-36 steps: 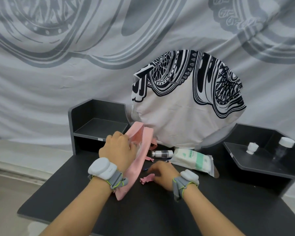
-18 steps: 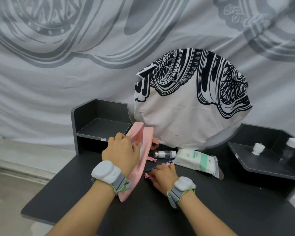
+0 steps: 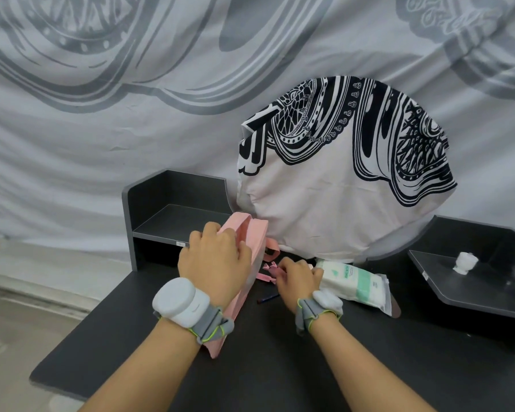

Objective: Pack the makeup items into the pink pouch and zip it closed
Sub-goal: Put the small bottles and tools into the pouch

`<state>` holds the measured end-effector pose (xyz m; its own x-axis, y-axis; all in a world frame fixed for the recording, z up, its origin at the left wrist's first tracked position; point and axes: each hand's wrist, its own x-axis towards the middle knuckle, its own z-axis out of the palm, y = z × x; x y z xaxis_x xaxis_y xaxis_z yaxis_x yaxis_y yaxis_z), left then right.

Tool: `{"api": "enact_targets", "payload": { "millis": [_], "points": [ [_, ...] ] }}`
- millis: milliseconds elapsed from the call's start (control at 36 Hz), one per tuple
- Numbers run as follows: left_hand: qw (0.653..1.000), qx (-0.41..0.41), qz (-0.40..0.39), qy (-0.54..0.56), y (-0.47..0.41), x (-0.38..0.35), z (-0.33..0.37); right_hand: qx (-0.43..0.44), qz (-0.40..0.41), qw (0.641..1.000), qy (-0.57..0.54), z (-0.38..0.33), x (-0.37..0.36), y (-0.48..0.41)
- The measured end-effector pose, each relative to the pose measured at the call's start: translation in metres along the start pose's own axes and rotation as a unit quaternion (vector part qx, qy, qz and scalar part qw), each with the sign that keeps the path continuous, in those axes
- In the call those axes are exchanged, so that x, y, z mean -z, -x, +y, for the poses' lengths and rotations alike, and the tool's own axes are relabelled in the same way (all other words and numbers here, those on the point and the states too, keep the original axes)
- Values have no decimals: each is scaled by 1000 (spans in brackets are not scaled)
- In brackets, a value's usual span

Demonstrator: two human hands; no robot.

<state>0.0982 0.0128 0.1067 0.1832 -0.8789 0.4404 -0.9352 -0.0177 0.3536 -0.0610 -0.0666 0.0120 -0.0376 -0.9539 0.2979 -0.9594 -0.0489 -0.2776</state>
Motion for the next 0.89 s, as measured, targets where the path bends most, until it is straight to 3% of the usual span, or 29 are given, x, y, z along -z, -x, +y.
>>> {"api": "enact_targets", "payload": {
  "millis": [361, 639, 889],
  "points": [
    [1000, -9, -12, -9, -6, -12, -7, 38, -47, 992, 111, -9, -24, -12],
    [996, -82, 25, -27, -3, -14, 4, 65, -67, 985, 142, -5, -24, -17],
    [982, -174, 74, -3, 3, -22, 20, 13, -39, 994, 102, 12, -3, -13]
  ]
}}
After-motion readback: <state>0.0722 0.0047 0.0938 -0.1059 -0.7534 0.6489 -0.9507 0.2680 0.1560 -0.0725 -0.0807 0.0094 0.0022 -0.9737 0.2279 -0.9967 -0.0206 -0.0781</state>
